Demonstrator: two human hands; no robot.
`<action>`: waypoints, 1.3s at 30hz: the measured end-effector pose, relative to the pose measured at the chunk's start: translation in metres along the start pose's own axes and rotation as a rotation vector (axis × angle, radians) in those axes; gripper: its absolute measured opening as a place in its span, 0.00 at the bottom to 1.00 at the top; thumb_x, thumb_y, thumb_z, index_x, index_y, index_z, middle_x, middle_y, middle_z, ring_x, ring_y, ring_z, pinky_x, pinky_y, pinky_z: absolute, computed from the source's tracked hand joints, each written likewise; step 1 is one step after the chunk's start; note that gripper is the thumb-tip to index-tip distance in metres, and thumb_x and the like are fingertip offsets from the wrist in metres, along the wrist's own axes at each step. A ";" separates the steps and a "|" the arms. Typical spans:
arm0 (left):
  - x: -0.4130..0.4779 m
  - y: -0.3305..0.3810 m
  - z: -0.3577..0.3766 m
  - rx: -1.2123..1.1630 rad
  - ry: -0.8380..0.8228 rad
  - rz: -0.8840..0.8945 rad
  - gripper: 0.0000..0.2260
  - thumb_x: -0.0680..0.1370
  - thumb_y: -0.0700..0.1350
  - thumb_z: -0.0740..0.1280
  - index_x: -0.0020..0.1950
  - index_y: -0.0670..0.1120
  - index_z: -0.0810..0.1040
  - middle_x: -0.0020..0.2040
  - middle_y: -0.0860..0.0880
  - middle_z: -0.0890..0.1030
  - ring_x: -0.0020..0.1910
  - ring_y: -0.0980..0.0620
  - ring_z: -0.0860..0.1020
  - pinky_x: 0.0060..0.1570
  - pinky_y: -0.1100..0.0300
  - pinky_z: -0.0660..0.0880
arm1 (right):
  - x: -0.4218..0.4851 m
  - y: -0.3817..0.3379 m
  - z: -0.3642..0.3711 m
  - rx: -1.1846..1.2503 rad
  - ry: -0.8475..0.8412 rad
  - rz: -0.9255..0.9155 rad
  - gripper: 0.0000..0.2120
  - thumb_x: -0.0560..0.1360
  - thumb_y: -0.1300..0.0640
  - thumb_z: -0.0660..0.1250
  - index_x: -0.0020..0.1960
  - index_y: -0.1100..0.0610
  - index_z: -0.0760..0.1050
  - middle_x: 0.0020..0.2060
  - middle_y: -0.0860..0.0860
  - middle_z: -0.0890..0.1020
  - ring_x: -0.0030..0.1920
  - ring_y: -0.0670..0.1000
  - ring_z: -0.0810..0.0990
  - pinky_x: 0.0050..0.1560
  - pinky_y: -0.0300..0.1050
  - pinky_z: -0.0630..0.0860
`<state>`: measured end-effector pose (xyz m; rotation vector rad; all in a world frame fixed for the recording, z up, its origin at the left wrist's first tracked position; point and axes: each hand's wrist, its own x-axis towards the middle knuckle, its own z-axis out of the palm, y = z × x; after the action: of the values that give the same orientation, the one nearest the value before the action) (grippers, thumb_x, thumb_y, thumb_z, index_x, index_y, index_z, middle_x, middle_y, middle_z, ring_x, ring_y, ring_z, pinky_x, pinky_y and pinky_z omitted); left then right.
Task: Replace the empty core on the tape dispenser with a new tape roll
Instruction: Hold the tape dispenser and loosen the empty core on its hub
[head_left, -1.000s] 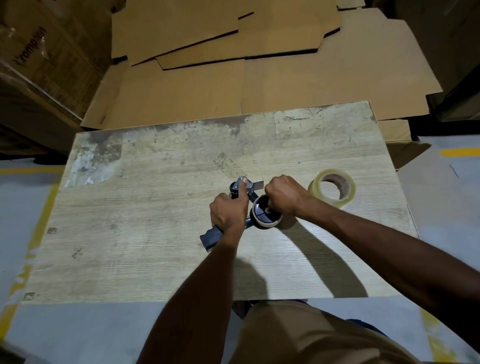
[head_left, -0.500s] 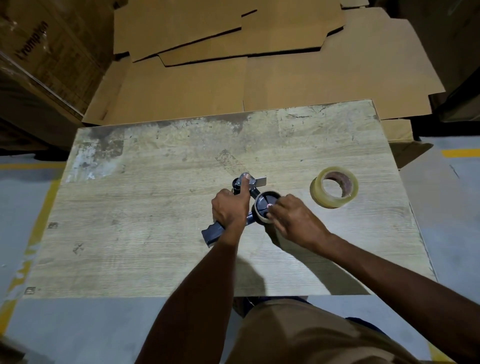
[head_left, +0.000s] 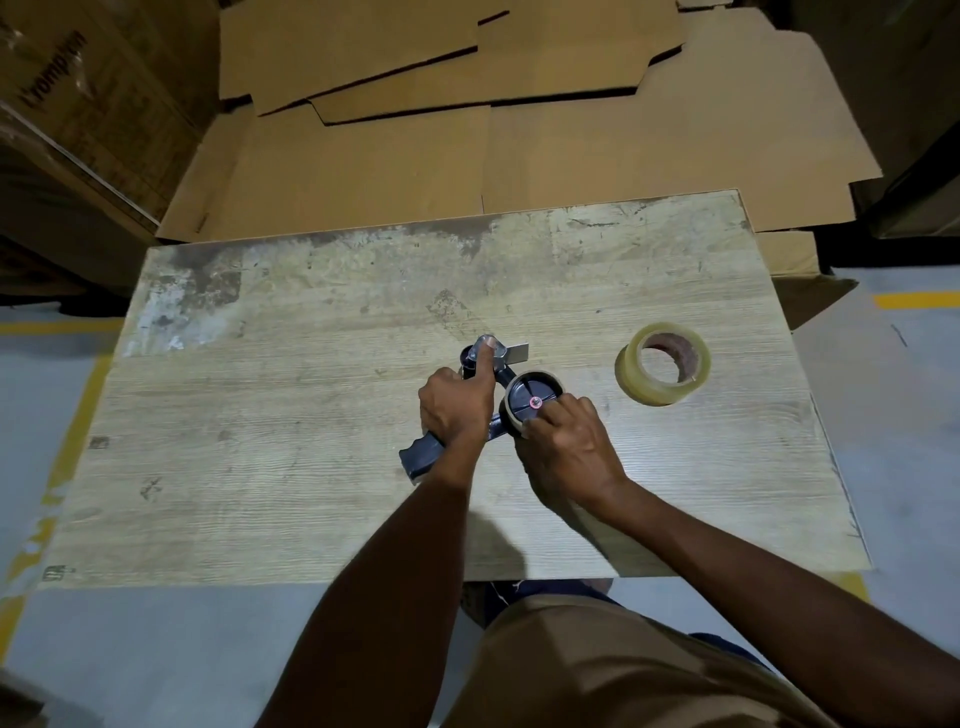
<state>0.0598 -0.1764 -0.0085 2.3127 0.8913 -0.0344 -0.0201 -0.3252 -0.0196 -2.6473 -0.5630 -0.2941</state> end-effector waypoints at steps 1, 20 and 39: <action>0.000 0.000 0.000 -0.003 -0.001 0.000 0.38 0.70 0.79 0.62 0.36 0.42 0.76 0.38 0.43 0.81 0.38 0.43 0.80 0.33 0.56 0.70 | -0.002 0.000 0.001 0.004 0.005 -0.015 0.07 0.69 0.61 0.75 0.46 0.59 0.81 0.42 0.55 0.79 0.43 0.56 0.74 0.43 0.50 0.65; -0.002 0.001 0.000 -0.048 0.005 -0.008 0.37 0.71 0.78 0.64 0.35 0.42 0.75 0.34 0.46 0.77 0.35 0.46 0.77 0.33 0.56 0.69 | -0.018 0.018 0.005 -0.051 0.138 -0.187 0.08 0.80 0.62 0.67 0.55 0.64 0.82 0.50 0.60 0.82 0.48 0.60 0.78 0.44 0.51 0.69; -0.005 0.004 -0.002 -0.050 0.022 -0.012 0.36 0.71 0.78 0.65 0.31 0.44 0.69 0.34 0.45 0.77 0.35 0.45 0.77 0.29 0.57 0.62 | -0.006 -0.001 0.004 -0.034 -0.042 0.105 0.11 0.73 0.60 0.72 0.53 0.58 0.74 0.47 0.53 0.75 0.48 0.56 0.70 0.47 0.50 0.67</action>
<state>0.0575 -0.1801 -0.0035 2.2660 0.9067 0.0083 -0.0254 -0.3244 -0.0247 -2.7101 -0.4345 -0.2190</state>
